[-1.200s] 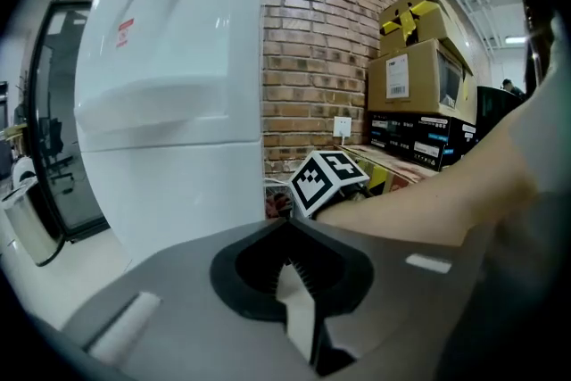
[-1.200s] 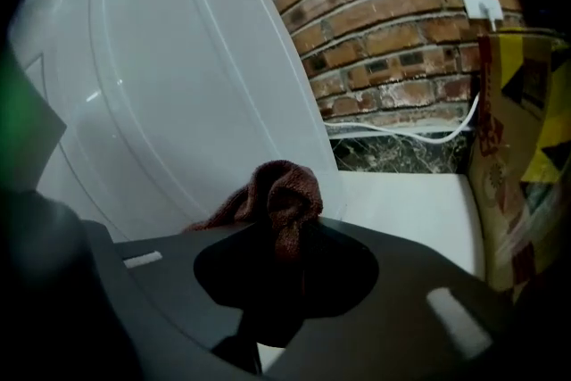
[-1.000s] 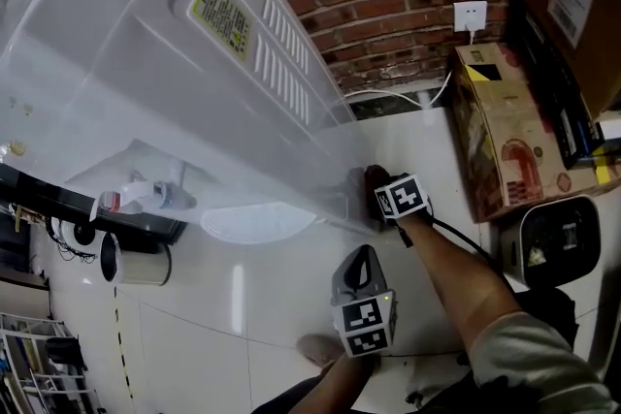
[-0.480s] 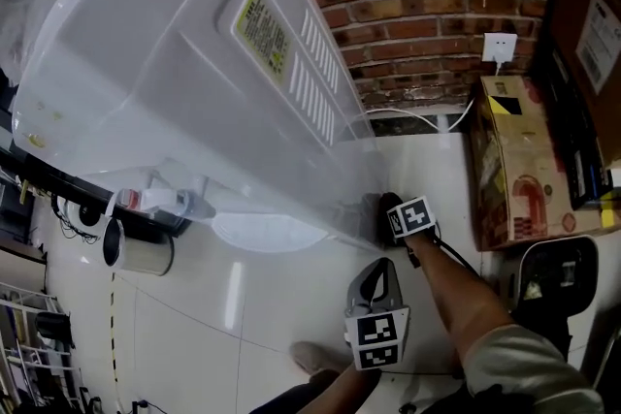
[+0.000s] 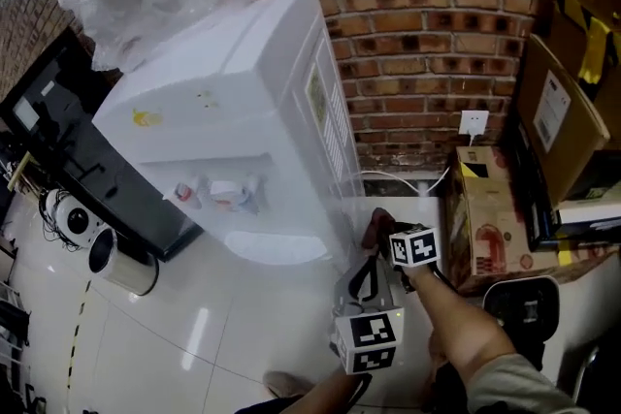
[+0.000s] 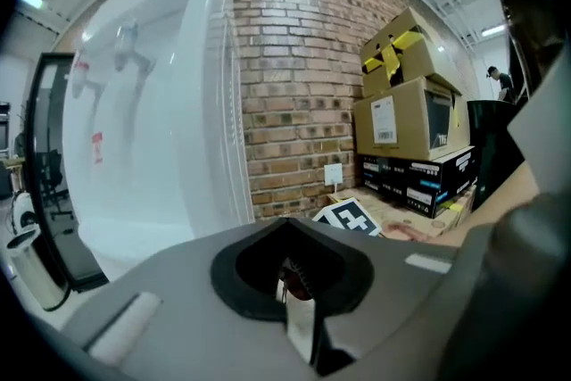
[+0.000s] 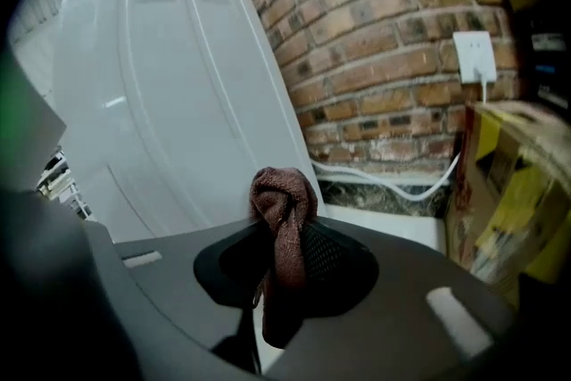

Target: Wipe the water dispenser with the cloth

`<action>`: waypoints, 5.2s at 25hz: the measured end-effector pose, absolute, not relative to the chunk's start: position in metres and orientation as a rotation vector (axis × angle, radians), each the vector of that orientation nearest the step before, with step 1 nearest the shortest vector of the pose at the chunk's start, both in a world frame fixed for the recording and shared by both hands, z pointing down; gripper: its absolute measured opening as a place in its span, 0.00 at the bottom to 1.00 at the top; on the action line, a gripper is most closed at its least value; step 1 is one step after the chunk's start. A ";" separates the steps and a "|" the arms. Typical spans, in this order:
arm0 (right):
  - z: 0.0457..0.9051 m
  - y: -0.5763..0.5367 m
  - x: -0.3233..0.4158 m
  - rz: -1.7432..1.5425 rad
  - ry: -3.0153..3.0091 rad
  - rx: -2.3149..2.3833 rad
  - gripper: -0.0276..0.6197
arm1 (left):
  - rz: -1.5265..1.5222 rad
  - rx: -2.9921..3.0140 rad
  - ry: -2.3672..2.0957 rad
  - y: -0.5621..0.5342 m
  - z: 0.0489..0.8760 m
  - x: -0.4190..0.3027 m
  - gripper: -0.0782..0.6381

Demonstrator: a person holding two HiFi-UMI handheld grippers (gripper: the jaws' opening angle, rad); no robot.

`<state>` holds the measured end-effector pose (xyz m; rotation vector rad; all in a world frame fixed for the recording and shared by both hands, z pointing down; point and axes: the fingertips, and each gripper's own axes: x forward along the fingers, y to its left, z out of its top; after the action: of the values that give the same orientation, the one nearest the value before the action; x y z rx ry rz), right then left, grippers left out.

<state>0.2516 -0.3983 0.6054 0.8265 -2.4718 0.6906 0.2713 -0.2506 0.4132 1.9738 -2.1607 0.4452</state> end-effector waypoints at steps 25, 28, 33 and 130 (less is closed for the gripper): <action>-0.001 -0.410 0.206 -0.126 -3.282 0.788 0.18 | 0.097 1.792 -2.536 -0.214 0.231 0.192 0.11; -0.009 -0.420 0.186 -0.177 -3.219 0.812 0.18 | 0.108 1.788 -2.533 -0.214 0.232 0.189 0.11; 0.012 -0.433 0.169 -0.161 -3.133 0.830 0.18 | 0.114 1.786 -2.527 -0.214 0.233 0.187 0.11; 0.737 -0.395 0.205 0.741 -2.197 0.560 0.18 | 0.548 1.714 -2.075 -0.264 0.515 0.251 0.11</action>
<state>0.2055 -0.3953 0.7367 0.5597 -2.1968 0.7413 0.2512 -0.2640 0.5145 1.7138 -2.0747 0.5483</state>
